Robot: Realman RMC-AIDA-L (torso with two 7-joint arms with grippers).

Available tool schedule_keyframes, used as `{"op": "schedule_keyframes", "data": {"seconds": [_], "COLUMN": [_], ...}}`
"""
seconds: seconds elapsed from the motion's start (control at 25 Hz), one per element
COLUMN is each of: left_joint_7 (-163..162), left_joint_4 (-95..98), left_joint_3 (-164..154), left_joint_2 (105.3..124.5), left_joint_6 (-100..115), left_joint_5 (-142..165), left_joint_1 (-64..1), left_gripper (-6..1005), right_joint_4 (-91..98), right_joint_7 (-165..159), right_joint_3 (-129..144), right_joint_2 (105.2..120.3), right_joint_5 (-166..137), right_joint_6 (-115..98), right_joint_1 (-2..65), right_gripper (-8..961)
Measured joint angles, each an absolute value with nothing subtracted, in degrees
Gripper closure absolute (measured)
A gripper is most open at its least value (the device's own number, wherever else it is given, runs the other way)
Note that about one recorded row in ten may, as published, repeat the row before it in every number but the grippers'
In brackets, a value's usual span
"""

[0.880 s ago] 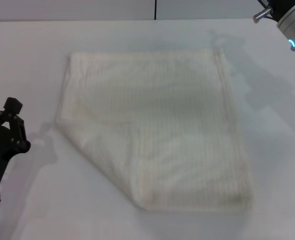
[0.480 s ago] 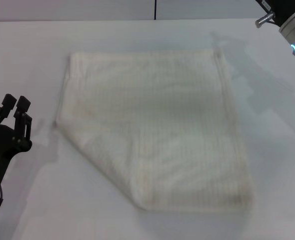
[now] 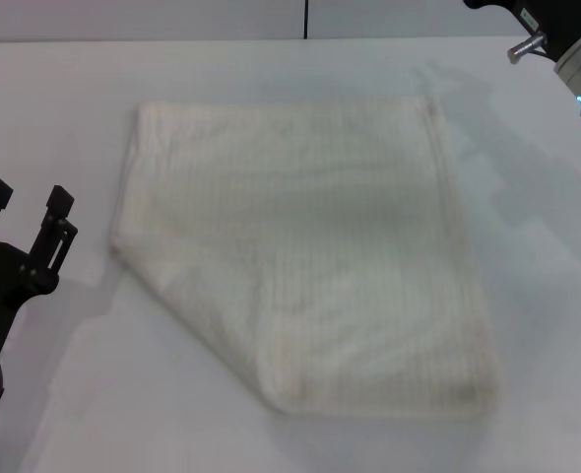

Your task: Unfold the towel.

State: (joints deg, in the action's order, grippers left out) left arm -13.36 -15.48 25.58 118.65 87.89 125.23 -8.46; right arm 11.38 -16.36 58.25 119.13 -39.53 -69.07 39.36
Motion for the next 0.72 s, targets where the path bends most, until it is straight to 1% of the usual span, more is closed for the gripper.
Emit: {"op": "schedule_keyframes", "data": {"seconds": [0.12, 0.28, 0.32, 0.4, 0.72], "left_joint_7": [-13.36, -13.36, -13.36, -13.36, -13.36], "left_joint_4": [-15.35, -15.34, -15.3, -15.32, -15.56], "left_joint_3": [25.58, 25.51, 25.36, 25.29, 25.11], "left_joint_2": [118.6, 118.6, 118.6, 118.61, 118.65], "left_joint_6": [87.87, 87.87, 87.95, 88.08, 88.48], "left_joint_5": [125.23, 125.24, 125.24, 125.24, 125.55], "left_joint_1": [-8.39, -8.26, -7.98, -7.86, -7.07], "left_gripper": [408, 247, 227, 187, 183], "right_joint_4": [11.37, 11.4, 11.37, 11.3, 11.0], "right_joint_7": [-16.35, -16.23, -16.18, -16.17, -16.7], "right_joint_3": [58.23, 58.66, 58.68, 58.69, 58.73], "right_joint_2": [119.25, 119.27, 119.3, 119.34, 119.54], "right_joint_5": [-39.37, -39.36, -39.36, -39.36, -39.36], "right_joint_6": [-69.22, -69.27, -69.36, -69.79, -71.43], "right_joint_1": [39.02, 38.72, 38.63, 38.55, 38.31], "right_gripper": [785, 611, 568, 569, 575]}}
